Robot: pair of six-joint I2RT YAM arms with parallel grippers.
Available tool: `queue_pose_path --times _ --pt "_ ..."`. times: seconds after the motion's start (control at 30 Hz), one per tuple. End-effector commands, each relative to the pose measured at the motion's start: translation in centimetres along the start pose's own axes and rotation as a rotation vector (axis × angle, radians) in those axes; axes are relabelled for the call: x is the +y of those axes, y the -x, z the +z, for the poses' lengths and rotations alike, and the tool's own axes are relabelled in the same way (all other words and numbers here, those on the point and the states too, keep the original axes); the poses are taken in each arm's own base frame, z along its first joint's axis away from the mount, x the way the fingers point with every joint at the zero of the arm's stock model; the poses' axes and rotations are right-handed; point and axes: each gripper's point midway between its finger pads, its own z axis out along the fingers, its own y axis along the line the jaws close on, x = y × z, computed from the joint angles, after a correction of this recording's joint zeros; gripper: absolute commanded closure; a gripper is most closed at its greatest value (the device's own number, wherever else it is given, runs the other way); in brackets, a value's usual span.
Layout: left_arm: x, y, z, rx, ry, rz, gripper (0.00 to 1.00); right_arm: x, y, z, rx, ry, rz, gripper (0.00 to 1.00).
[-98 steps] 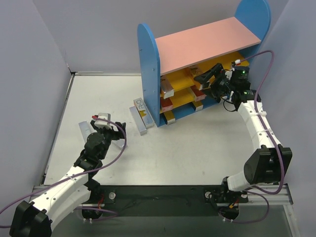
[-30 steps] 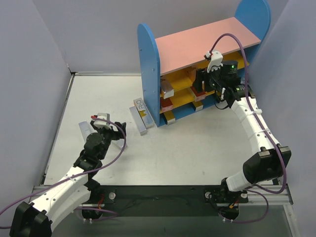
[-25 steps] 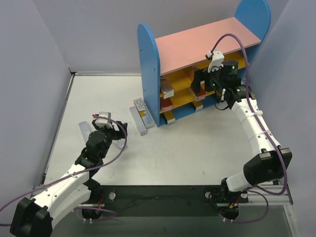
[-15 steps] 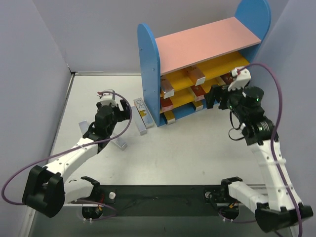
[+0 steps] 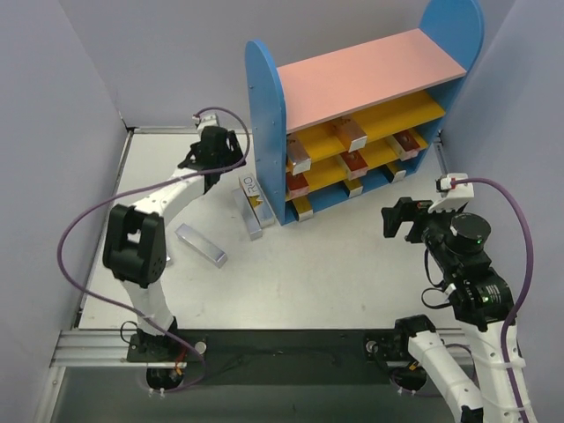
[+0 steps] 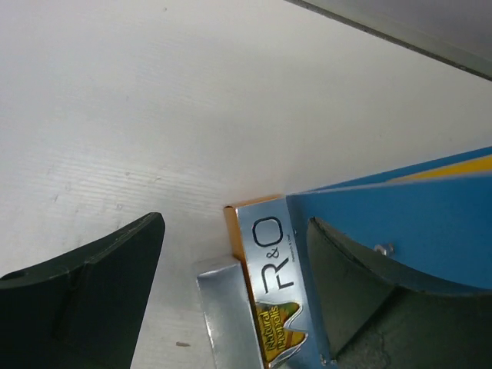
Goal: Place and organize the toothpastes onto the shelf
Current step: Pick up the toothpaste from the center of the board.
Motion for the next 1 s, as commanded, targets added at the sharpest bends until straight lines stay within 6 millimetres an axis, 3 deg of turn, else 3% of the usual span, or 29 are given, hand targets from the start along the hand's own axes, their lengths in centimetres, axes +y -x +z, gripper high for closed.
queue_pose_path --times 0.0,0.03,0.07,0.13,0.17,0.33,0.53,0.73,0.97 --pt "-0.9 -1.0 2.0 0.144 0.055 -0.036 0.15 -1.1 -1.2 -1.0 0.027 -0.055 0.02 0.0" --pt "-0.6 -2.5 3.1 0.19 0.077 -0.027 0.15 -1.2 -1.7 -1.3 0.044 -0.06 0.018 0.0" --pt "-1.5 -1.6 3.4 0.179 0.066 -0.048 0.15 -1.3 -1.8 -1.5 0.045 -0.065 0.016 0.0" --pt "-1.7 -3.0 4.6 0.21 0.078 -0.05 0.15 -1.5 -2.4 -1.9 0.066 -0.074 0.009 0.0" --pt "-2.2 -2.5 4.9 0.199 0.079 -0.065 0.15 -1.7 -2.5 -2.2 0.063 -0.081 0.007 0.0" --pt "-2.4 -4.8 7.1 0.251 0.1 -0.082 0.15 -2.3 -3.6 -3.3 0.091 -0.106 -0.001 0.0" --pt "-3.9 -6.9 8.6 0.295 0.066 -0.094 0.15 -3.1 -4.7 -4.1 0.117 -0.149 0.003 0.0" --pt "-2.4 -10.3 8.4 0.388 0.137 -0.1 0.18 -3.2 -5.0 -4.3 0.123 -0.158 0.013 0.0" --pt "0.7 -11.3 6.1 0.403 0.243 -0.082 0.33 -3.1 -5.1 -4.2 0.129 -0.156 0.016 0.0"
